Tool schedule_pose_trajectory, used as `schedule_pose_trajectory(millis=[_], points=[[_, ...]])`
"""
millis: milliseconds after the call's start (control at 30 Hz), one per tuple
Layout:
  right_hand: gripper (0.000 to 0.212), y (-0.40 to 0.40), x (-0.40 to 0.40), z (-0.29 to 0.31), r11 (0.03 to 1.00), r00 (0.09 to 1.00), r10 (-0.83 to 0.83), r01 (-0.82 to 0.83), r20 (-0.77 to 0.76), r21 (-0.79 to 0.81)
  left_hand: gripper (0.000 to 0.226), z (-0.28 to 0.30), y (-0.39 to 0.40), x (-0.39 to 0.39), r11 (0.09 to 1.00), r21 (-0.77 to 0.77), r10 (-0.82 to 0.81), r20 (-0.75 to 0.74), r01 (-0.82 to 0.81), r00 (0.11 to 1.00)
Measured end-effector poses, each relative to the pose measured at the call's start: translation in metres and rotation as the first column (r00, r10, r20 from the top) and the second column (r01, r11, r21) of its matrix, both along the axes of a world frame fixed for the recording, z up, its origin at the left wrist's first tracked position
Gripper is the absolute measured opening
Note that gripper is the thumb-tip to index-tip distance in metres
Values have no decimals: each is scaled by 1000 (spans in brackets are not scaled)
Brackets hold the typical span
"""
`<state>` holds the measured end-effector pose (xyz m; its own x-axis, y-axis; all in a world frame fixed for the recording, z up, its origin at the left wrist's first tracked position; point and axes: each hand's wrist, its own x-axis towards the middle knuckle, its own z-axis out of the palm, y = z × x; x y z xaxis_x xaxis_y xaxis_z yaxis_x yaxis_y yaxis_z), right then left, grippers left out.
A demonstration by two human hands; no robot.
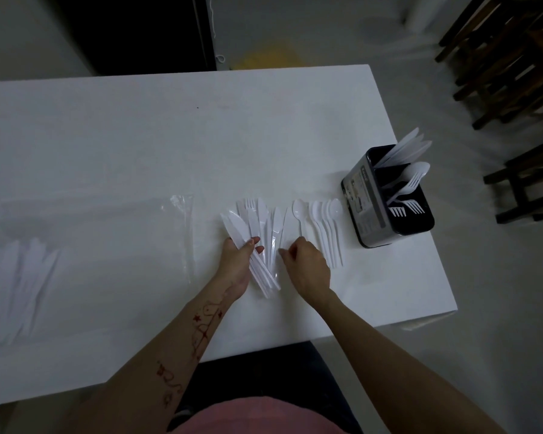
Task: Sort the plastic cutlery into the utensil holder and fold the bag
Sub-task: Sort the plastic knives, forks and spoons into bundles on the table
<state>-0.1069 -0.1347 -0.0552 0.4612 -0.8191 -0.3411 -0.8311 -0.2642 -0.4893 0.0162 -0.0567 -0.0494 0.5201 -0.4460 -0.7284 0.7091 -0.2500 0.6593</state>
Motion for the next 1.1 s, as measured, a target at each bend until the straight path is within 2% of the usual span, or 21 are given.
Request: schedule_pose_trajectory(millis=[100,200,333,433,500,567,633,700,800,867,933,1033,1100], points=[[23,0,5,-2,999,996,-11,15,-85,48,32,0,2,1,1000,-22,0,-27,-1,1000],[17,-2,7,1,998,992,-33,39,-122,48,32,0,4,0,999,-41,-6,-39,5,999],[30,-2,5,3,998,987,-51,58,-151,40,33,0,2,-1,999,-41,-4,-38,3,999],[27,-4,3,1,997,983,-58,66,-176,44,32,1,0,-2,999,-49,1,-48,-3,999],[23,-7,0,4,989,984,-119,129,-130,72,33,2,0,-2,999,-53,1,-47,-4,999],[18,-7,-3,8,980,985,-171,171,0,98,35,2,-1,-3,998,-55,8,-53,-11,999],[16,-5,-7,11,991,979,-101,84,178,103,38,2,-2,-4,997,-68,23,-68,-28,997],[14,-2,-11,13,989,954,42,-82,298,125,40,3,-3,-4,995,-100,11,-74,-18,997],[14,2,-11,10,955,928,179,-243,327,169,36,3,-2,-5,994,-113,-9,-56,3,998],[18,5,-8,7,966,943,118,-182,313,183,37,0,-1,-4,999,-49,13,-18,-13,1000],[20,5,-3,-1,985,966,5,-50,260,165,36,-3,2,-1,1000,0,21,14,-21,1000],[23,4,7,-10,974,981,-131,100,145,203,35,-4,7,1,1000,20,23,29,-24,999],[24,5,13,-14,956,973,-190,154,129,251,35,-5,11,3,999,24,27,36,-27,999]])
